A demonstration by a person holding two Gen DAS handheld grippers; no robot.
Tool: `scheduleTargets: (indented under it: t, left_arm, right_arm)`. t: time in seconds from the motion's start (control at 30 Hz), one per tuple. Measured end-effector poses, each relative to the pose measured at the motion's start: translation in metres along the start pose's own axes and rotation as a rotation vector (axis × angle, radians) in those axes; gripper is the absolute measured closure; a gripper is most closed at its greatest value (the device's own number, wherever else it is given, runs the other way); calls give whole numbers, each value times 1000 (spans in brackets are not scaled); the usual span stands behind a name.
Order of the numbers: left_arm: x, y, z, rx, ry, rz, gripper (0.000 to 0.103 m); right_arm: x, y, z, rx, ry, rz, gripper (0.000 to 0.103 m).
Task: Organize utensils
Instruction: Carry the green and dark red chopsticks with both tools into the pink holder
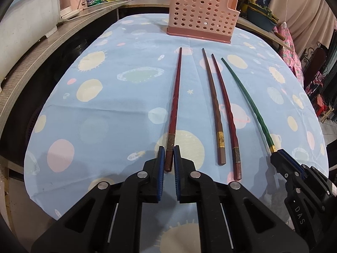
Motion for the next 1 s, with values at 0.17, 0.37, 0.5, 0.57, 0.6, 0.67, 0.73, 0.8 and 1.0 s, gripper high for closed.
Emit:
scheduleTargets:
  t: [0.17, 0.37, 0.5, 0.57, 0.6, 0.67, 0.73, 0.8, 1.0]
  left_arm:
    - [12, 5, -11, 18, -25, 9, 95]
    - [33, 9, -29, 38, -74, 27, 95]
    - [45, 11, -44, 37, -107, 37, 96]
    - [52, 13, -54, 43, -128, 38, 96]
    - [55, 14, -59, 46, -136, 40, 96]
    - [62, 15, -70, 51, -159, 42, 96]
    - [70, 16, -83, 52, -187, 41, 96]
    - [79, 16, -96, 51, -215, 41, 96]
    - [100, 16, -142, 55, -285, 42, 96]
  right_arm:
    - [12, -1, -12, -8, -33, -8, 96]
    - [29, -2, -32, -20, -81, -23, 96]
    - [45, -5, -56, -40, -127, -39, 96]
    - [53, -6, -69, -44, -156, -42, 96]
    - [58, -7, -75, -45, -172, -41, 96]
    - [66, -9, -91, -45, -204, -38, 96]
    - [74, -11, -106, -46, -233, -39, 96]
    - [81, -14, -122, -49, -263, -39, 96]
    - [96, -18, -165, -63, -329, -53, 96]
Point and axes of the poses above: each gripper's, at about its wrist camera, not at the fingertips, and x roughly against the way its jaws point, y to its left, z to its underside, the point moved 10 cm from there along -x, roughly the way its jaws point, and after that the axes turned 2 degrees about -x, right-handed, at the moved point
